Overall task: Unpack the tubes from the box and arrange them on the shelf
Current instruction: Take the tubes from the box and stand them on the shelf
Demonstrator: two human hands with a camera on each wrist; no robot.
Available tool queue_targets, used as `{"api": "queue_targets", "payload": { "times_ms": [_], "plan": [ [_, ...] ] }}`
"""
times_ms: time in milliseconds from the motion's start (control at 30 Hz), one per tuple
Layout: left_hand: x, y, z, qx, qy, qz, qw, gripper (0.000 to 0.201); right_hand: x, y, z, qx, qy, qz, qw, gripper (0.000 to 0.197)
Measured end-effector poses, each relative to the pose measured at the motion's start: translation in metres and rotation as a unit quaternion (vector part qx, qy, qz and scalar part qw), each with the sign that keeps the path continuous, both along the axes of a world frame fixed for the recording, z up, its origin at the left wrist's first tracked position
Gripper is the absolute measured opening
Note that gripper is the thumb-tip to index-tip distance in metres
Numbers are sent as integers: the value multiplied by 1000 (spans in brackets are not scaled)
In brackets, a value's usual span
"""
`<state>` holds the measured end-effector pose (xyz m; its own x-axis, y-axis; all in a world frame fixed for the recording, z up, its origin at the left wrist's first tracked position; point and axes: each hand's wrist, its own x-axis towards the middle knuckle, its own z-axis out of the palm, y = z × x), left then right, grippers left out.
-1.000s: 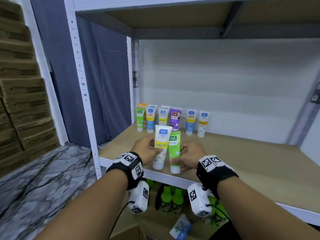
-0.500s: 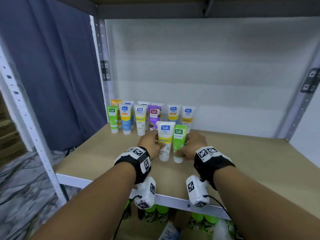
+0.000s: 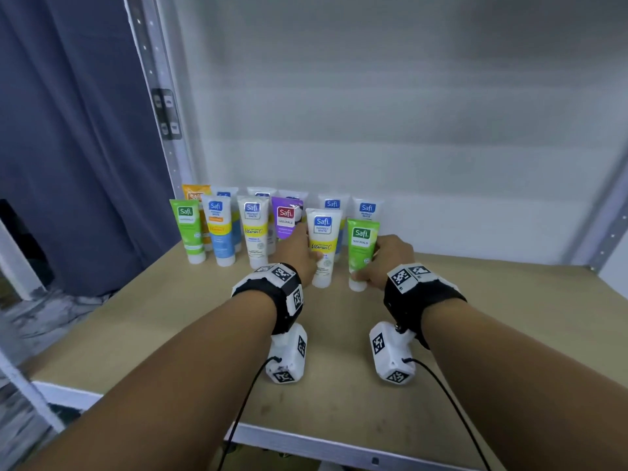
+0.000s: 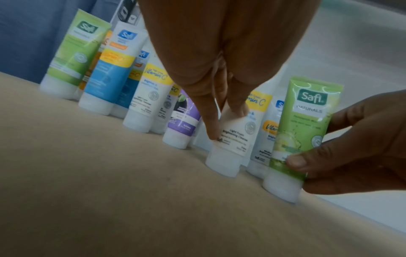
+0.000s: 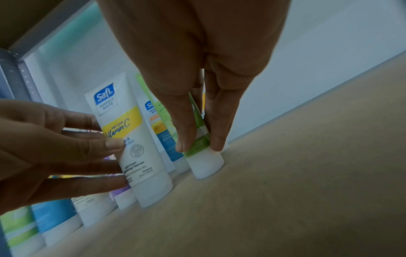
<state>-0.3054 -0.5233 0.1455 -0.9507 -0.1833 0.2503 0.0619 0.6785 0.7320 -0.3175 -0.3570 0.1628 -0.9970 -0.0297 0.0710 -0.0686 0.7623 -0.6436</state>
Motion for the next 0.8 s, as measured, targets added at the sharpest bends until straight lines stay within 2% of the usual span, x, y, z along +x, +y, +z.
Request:
{"api": "queue_targets", "payload": {
  "times_ms": [200,500,633,800],
  "plan": [
    [-25,-1,0,-52,-16,14,998,40,-20,-3,0,-15,-1,-6,1000,40],
    [-32,-2,5,-72,-26,18,997,48,-30,-7,-5,-16,3,-14,1000,40],
    [-24,0,11,-130,-65,20,989,36,-25,-7,-4,-1,-10,-32,999,46],
    [5,-2,16,-160,-96,7,982,29,-6,-5,0,25,-33,-51,998,39]
  ]
}}
